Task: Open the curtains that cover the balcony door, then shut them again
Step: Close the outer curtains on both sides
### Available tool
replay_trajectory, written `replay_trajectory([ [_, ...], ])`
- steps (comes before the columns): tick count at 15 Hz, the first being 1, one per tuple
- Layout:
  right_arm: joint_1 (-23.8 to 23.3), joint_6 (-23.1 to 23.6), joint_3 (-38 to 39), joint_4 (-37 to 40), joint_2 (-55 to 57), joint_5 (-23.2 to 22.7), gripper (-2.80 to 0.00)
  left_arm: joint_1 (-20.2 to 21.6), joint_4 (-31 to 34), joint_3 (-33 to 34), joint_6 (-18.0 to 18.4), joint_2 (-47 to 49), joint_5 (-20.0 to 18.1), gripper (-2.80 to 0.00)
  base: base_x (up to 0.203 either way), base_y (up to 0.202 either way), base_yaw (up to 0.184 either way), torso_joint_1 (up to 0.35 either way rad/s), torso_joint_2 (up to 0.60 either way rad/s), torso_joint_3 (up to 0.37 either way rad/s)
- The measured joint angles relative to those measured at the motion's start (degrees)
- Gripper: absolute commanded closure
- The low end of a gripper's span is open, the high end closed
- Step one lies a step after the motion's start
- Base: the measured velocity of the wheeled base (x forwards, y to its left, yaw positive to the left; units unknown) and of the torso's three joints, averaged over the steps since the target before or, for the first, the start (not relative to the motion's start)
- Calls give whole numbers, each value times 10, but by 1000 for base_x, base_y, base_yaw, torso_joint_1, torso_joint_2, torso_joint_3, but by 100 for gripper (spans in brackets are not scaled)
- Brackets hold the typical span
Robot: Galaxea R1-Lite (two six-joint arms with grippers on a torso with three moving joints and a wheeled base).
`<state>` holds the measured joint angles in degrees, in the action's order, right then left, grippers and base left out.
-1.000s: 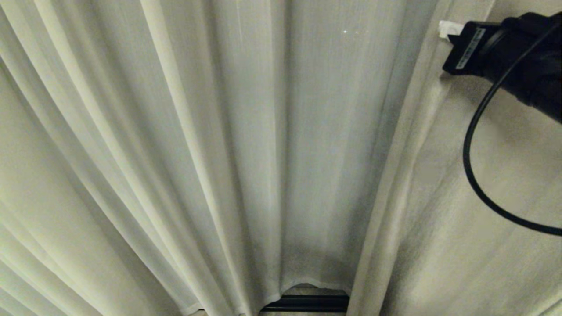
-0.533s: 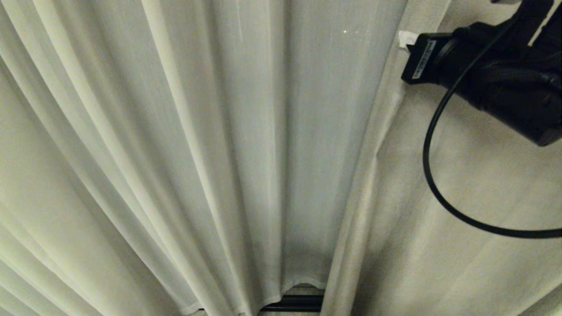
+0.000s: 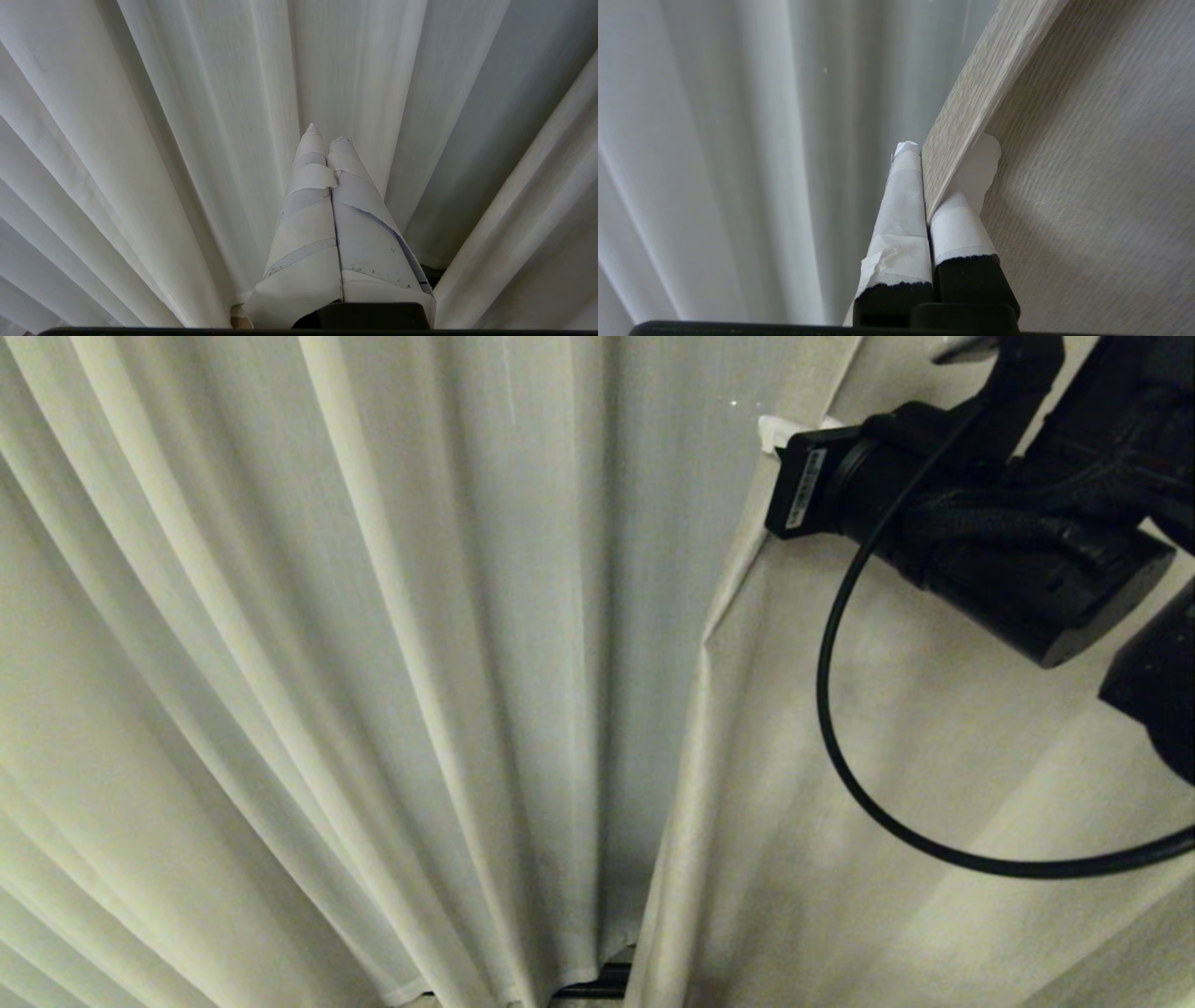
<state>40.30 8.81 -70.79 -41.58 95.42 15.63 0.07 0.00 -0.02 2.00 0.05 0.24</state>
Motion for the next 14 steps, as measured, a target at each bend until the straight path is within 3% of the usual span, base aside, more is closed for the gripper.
replay_trajectory([
  [14,53,43,-16,-28,45,3,0,0,0,0,0,0,0,0,0,0,0,0,0,0],
])
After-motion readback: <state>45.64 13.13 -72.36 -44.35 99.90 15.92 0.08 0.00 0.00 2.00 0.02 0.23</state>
